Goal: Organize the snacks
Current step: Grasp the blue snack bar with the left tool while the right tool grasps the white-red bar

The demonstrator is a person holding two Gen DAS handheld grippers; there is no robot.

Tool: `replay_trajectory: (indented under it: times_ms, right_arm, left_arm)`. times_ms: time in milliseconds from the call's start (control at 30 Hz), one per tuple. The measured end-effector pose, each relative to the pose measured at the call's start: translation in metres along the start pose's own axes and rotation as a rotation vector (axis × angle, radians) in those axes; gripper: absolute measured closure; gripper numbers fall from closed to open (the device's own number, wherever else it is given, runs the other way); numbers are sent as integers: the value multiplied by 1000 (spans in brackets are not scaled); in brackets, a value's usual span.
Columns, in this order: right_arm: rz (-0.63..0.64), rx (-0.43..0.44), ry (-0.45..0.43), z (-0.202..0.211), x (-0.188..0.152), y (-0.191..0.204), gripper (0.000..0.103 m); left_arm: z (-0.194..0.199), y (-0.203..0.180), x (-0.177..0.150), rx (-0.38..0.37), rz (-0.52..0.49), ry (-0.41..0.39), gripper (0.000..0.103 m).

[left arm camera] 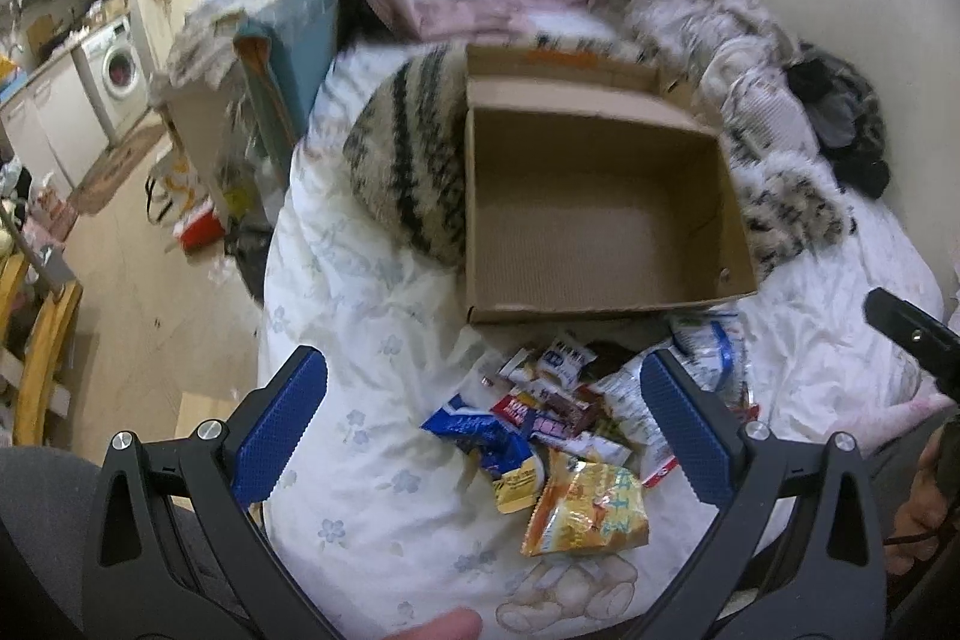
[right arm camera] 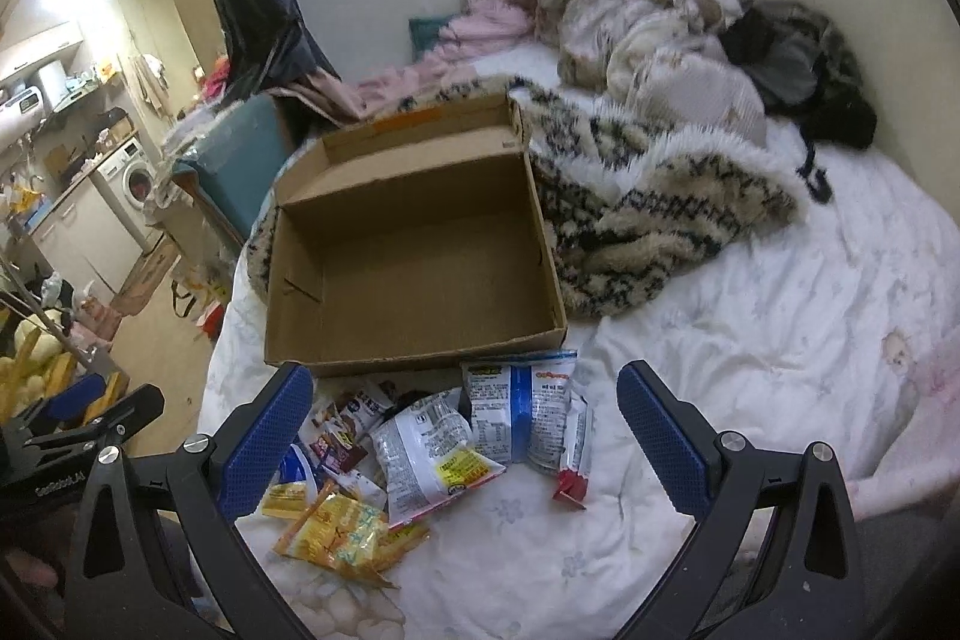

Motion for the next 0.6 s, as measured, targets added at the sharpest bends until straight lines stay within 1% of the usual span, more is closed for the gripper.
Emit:
replay_trajectory:
  times_ms: [100, 200, 267, 300, 400, 500, 533, 600]
  right_arm:
    - [-42, 10, 58, -15, 9, -14, 0]
    - [-107, 49, 126, -34, 14, -32, 0]
    - [-175, 84, 171, -48, 14, -45, 0]
    - [-207, 99, 182, -54, 13, -52, 0]
    - [-270, 92, 176, -65, 3, -69, 0]
    - [-377, 92, 190, -68, -7, -84, 0]
    - [-394, 100, 186, -67, -7, -86, 0]
    - [-375, 85, 182, -65, -6, -85, 0]
  left_arm:
    - [-22, -3, 4, 49, -22, 79, 0]
    - [-43, -1, 3, 34, -11, 150, 0]
    - [-61, 0, 0, 17, 6, 225, 0]
    - [-73, 2, -3, 0, 22, 280, 0]
    - [-92, 5, -13, -15, 61, 371, 5]
    - [-108, 6, -27, -20, 108, 452, 6]
    - [-113, 4, -33, -29, 121, 484, 6]
    - [-126, -4, -49, -60, 146, 560, 8]
Point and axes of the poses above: each gripper's, at about its wrist camera, not at the fingertips, and z roughly against the way its jaws point, y to its left, x to its top, the point moved 2 cm from there along -z, roughly the way its jaws point, and after that the axes turned 13 degrees about x, right-handed, at the moved point
